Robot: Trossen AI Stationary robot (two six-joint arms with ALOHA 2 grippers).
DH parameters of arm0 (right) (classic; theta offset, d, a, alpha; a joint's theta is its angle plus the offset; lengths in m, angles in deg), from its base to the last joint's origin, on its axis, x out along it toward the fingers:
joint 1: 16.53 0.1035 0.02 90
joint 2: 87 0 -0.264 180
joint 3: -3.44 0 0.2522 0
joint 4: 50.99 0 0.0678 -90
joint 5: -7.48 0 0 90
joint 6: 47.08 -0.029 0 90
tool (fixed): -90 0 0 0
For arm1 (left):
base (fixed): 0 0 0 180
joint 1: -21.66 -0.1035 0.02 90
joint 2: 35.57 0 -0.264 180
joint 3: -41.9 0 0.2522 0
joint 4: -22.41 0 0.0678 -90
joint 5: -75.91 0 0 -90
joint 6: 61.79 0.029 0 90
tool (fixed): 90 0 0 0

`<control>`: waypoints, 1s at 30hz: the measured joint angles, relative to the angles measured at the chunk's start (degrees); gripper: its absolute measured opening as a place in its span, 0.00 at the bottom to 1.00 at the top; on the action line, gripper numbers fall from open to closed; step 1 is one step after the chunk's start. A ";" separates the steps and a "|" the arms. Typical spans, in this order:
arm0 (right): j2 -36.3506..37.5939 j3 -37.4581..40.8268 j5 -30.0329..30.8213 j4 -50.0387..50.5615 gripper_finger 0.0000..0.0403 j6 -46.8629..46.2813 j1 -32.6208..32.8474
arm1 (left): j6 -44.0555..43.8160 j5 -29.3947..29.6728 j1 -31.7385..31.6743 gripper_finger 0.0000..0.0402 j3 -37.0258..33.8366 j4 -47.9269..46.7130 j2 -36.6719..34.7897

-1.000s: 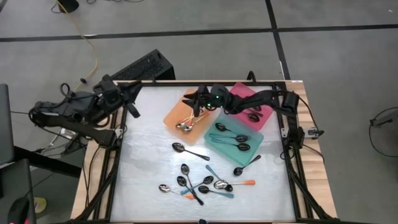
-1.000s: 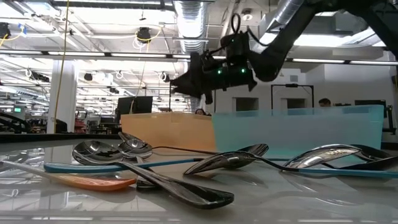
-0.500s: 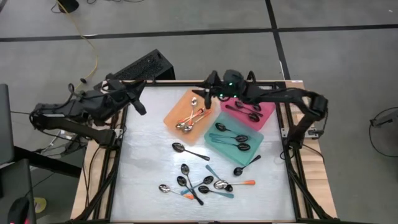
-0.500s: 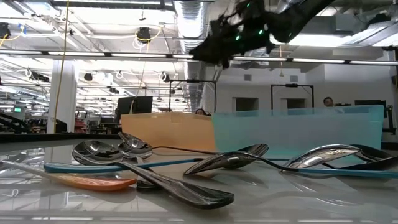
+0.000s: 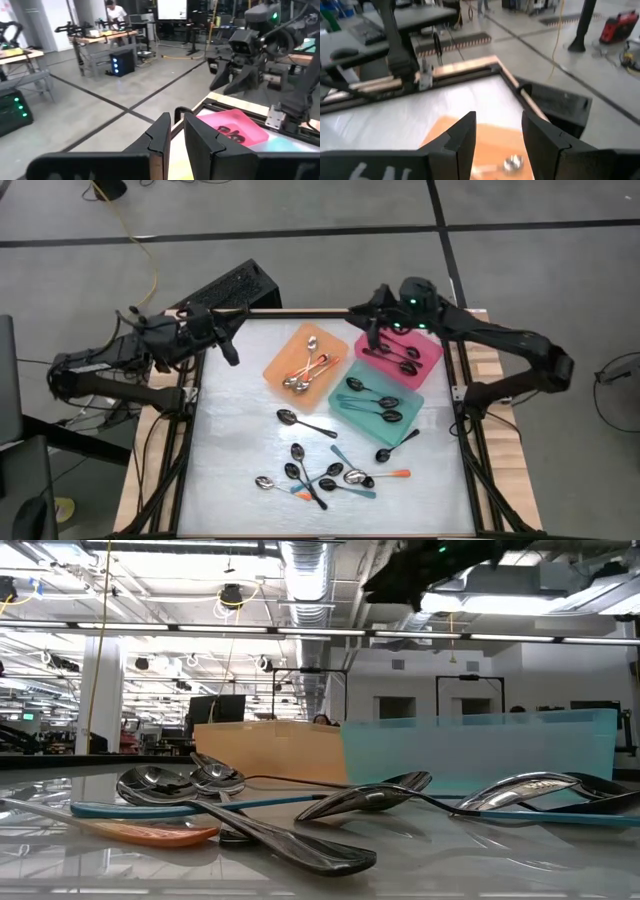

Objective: Sort silverware by color (type)
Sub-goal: Put the black spoon into the pink bin

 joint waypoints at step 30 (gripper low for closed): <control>11.21 14.78 22.46 33.74 0.42 -36.88 46.67 | -3.33 -22.55 4.36 0.10 -6.45 2.36 -1.52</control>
